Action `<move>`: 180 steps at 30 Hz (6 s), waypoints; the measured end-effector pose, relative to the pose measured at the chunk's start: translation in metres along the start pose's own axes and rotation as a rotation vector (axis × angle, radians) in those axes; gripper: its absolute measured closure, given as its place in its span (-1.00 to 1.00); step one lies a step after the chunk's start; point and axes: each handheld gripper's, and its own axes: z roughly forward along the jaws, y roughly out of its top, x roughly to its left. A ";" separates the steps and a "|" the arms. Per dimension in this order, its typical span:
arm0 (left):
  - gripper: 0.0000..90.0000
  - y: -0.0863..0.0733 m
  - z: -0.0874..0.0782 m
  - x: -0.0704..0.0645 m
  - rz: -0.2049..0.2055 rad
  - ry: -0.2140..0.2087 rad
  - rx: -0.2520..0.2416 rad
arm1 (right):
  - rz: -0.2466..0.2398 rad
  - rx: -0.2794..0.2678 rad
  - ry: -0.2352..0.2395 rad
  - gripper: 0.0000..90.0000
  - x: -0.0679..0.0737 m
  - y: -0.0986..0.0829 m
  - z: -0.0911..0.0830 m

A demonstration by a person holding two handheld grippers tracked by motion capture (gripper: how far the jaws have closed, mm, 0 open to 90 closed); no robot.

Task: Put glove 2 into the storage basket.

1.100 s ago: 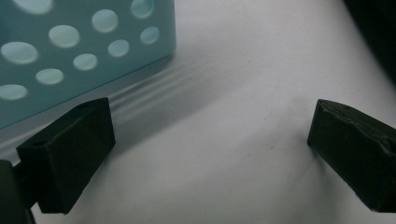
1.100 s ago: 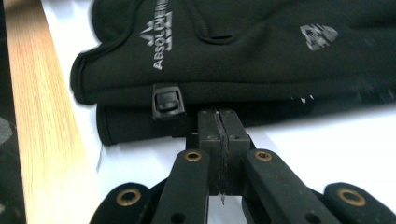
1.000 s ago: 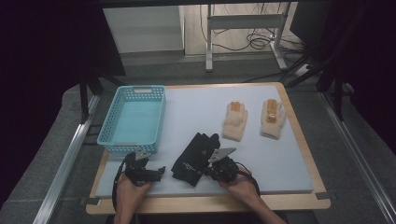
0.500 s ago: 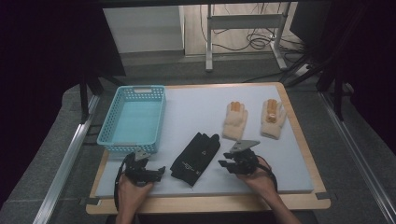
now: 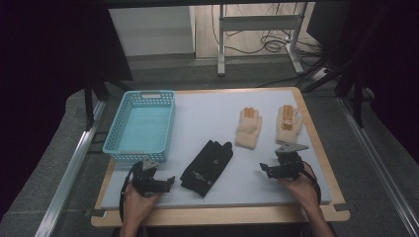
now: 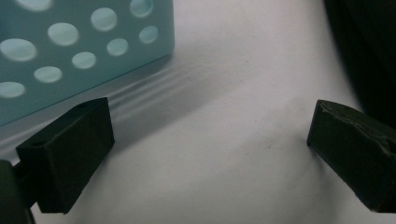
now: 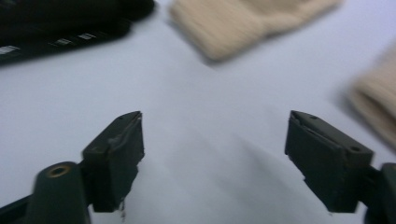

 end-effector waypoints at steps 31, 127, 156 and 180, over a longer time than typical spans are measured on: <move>-1.00 0.088 0.022 -0.078 0.139 -0.222 0.070 | 0.046 0.021 -0.025 -0.70 -0.016 -0.017 0.005; 0.28 0.145 0.016 0.168 -0.310 0.286 0.366 | 0.045 0.020 -0.025 -0.70 -0.016 -0.018 0.005; -0.90 0.144 -0.007 0.173 -0.296 0.143 0.310 | 0.047 0.019 -0.025 -0.70 -0.016 -0.018 0.006; -0.98 0.136 -0.046 0.072 -0.049 -0.056 -0.027 | 0.044 0.020 -0.027 -0.70 -0.016 -0.018 0.005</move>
